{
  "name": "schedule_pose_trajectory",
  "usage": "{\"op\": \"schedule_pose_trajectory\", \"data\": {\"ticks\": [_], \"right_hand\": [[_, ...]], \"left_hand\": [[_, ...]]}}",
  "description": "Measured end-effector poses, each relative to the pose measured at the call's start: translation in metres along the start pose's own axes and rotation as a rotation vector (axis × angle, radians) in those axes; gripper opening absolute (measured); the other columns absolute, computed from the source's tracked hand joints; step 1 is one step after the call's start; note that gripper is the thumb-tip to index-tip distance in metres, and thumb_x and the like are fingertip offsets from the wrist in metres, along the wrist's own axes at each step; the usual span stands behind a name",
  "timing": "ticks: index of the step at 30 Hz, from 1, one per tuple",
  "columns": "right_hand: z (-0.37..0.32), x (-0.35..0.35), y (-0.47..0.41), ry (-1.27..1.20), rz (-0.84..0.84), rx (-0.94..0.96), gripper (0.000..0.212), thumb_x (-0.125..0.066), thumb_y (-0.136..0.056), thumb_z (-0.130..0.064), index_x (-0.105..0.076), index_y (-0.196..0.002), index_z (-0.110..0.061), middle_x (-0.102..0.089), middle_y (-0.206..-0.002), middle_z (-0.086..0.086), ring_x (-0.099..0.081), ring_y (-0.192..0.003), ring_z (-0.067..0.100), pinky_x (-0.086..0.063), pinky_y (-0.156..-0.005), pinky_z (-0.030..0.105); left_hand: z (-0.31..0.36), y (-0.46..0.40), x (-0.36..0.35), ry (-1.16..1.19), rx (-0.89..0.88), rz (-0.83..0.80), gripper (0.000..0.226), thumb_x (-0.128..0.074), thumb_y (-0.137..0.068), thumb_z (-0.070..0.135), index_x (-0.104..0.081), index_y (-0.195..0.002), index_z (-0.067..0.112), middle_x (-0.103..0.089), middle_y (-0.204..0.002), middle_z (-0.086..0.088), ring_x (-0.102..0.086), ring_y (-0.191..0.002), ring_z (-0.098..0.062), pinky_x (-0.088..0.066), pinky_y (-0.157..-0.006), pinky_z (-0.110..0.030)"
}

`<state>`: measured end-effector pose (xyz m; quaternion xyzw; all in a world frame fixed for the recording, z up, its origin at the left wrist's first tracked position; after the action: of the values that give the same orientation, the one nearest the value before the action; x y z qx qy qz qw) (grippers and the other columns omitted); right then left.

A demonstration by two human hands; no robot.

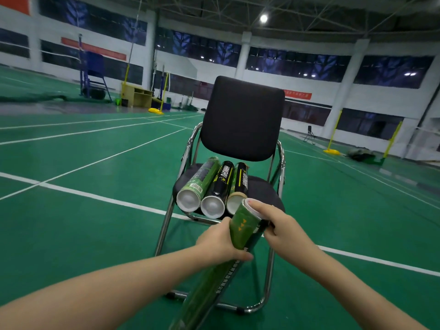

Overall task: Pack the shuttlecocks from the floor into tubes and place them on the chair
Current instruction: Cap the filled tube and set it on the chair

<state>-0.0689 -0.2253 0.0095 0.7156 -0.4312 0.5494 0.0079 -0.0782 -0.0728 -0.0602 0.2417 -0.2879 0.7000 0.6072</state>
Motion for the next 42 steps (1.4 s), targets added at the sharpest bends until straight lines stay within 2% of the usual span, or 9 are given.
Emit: {"op": "schedule_pose_trajectory", "data": {"ticks": [7,12,16,21,24,27,31,38,42], "right_hand": [[0.000,-0.004,-0.002,-0.016,-0.069,0.036,0.065,-0.055,-0.075,0.003,-0.043,-0.134,-0.023,-0.041,-0.135,-0.015,-0.033,-0.129,-0.001,-0.024,-0.112,0.043],[-0.001,-0.006,-0.005,0.012,-0.110,0.026,0.069,-0.073,-0.076,-0.015,-0.039,-0.135,-0.025,-0.034,-0.137,-0.016,-0.024,-0.131,-0.002,-0.020,-0.112,0.023],[0.004,-0.006,-0.008,0.103,-0.052,0.016,0.063,-0.077,-0.071,-0.023,-0.044,-0.120,-0.045,-0.016,-0.143,-0.019,-0.003,-0.134,0.003,-0.006,-0.109,0.023],[0.003,-0.010,0.000,-0.090,-0.067,-0.077,0.060,-0.079,-0.067,-0.013,-0.051,-0.110,-0.044,-0.031,-0.133,-0.016,-0.026,-0.127,-0.002,-0.017,-0.089,-0.006],[0.008,-0.020,0.005,-0.111,-0.094,-0.106,0.059,-0.079,-0.067,-0.014,-0.052,-0.112,-0.041,-0.034,-0.135,-0.012,-0.032,-0.124,0.000,-0.023,-0.096,0.005],[0.012,-0.031,0.012,-0.135,-0.114,-0.130,0.057,-0.077,-0.071,-0.015,-0.049,-0.111,-0.045,-0.031,-0.137,-0.012,-0.030,-0.129,0.005,-0.026,-0.106,0.020],[0.017,-0.048,0.021,-0.127,-0.165,-0.119,0.048,-0.070,-0.080,-0.020,-0.048,-0.116,-0.043,-0.024,-0.143,-0.008,-0.022,-0.130,0.000,-0.013,-0.095,-0.002],[0.027,-0.059,0.025,-0.246,-0.172,-0.222,0.040,-0.058,-0.087,-0.034,-0.048,-0.126,-0.034,-0.029,-0.143,-0.013,-0.025,-0.126,-0.006,-0.017,-0.096,0.008],[0.039,-0.065,0.027,-0.326,-0.129,-0.273,0.031,-0.050,-0.093,-0.025,-0.048,-0.123,-0.032,-0.044,-0.131,-0.013,-0.039,-0.121,0.000,-0.028,-0.097,0.010]], "left_hand": [[-0.004,-0.002,-0.002,0.023,-0.005,-0.009,0.088,-0.073,-0.036,0.065,-0.046,-0.111,0.029,-0.063,-0.104,0.011,-0.062,-0.097,-0.013,-0.052,-0.085,-0.039],[-0.008,-0.002,-0.005,0.105,0.010,-0.017,0.077,-0.083,-0.046,0.054,-0.048,-0.110,0.026,-0.063,-0.103,0.009,-0.061,-0.097,-0.014,-0.052,-0.086,-0.040],[-0.007,0.000,-0.009,0.214,0.017,-0.023,0.075,-0.086,-0.048,0.047,-0.050,-0.111,0.028,-0.063,-0.104,0.010,-0.061,-0.099,-0.012,-0.051,-0.089,-0.036],[-0.009,0.007,-0.019,0.321,0.052,-0.042,0.069,-0.090,-0.053,0.038,-0.054,-0.110,0.027,-0.057,-0.108,0.005,-0.059,-0.100,-0.014,-0.051,-0.089,-0.033],[-0.014,0.009,-0.025,0.282,0.119,-0.040,0.084,-0.084,-0.030,0.056,-0.055,-0.104,0.030,-0.055,-0.109,0.000,-0.058,-0.103,-0.022,-0.051,-0.091,-0.040],[-0.024,0.007,-0.030,0.290,0.139,-0.086,0.080,-0.085,-0.029,0.050,-0.056,-0.100,0.026,-0.062,-0.103,0.001,-0.063,-0.095,-0.018,-0.055,-0.084,-0.037],[-0.037,0.009,-0.037,0.243,0.113,-0.154,0.065,-0.092,-0.050,0.029,-0.057,-0.105,0.025,-0.067,-0.100,0.008,-0.064,-0.094,-0.010,-0.054,-0.085,-0.030],[-0.049,0.010,-0.051,0.313,0.150,-0.164,0.070,-0.092,-0.052,0.019,-0.057,-0.112,0.025,-0.067,-0.106,0.008,-0.064,-0.099,-0.010,-0.053,-0.089,-0.028],[-0.051,0.009,-0.054,0.275,0.194,-0.224,0.068,-0.091,-0.053,0.021,-0.055,-0.111,0.027,-0.058,-0.116,0.004,-0.058,-0.107,-0.014,-0.048,-0.097,-0.030]]}}
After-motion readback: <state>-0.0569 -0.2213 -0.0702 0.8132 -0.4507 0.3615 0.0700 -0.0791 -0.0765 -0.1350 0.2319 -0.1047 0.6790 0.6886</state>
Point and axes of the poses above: each hand's wrist, its own y-axis away from the middle knuckle, its own x-axis out of the back of the hand, z = x × y, the point moved 2 cm from there along -y, towards the middle knuckle
